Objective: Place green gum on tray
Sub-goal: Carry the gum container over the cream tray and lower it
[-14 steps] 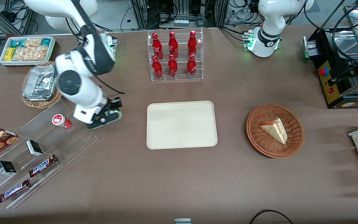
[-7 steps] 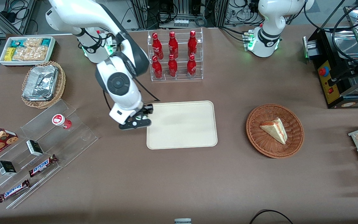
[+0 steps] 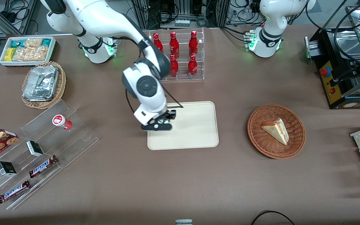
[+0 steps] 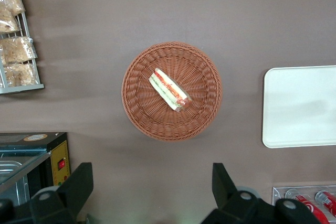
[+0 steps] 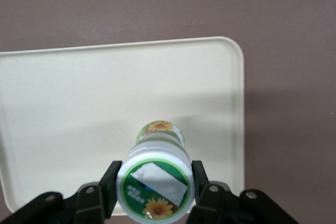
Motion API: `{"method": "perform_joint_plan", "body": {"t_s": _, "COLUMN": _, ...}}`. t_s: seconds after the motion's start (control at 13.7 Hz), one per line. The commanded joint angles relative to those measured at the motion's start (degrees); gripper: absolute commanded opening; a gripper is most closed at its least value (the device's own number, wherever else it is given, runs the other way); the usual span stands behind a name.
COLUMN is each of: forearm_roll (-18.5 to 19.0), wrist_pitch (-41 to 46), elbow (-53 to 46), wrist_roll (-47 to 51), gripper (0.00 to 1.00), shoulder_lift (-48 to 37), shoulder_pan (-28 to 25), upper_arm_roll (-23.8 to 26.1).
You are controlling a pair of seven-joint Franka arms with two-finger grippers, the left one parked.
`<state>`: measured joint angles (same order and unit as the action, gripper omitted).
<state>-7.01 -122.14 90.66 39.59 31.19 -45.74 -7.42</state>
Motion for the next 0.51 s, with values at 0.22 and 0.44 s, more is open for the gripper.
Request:
{"method": "perform_joint_plan", "body": {"t_s": 0.22, "forearm_roll": -1.3, "wrist_pitch": -7.0, "elbow": -3.7, "wrist_roll": 5.7, "gripper": 0.00, "shoulder_lift": 6.9, "shoulder_pan": -4.2, "upper_arm_roll": -0.8}}
{"method": "perform_joint_plan", "body": {"t_s": 0.44, "forearm_roll": -1.1, "wrist_pitch": -8.6, "elbow": -3.7, "wrist_roll": 5.7, "gripper": 0.00, "shoulder_lift": 8.7, "shoulder_pan": -4.5, "upper_arm_roll": -0.8}}
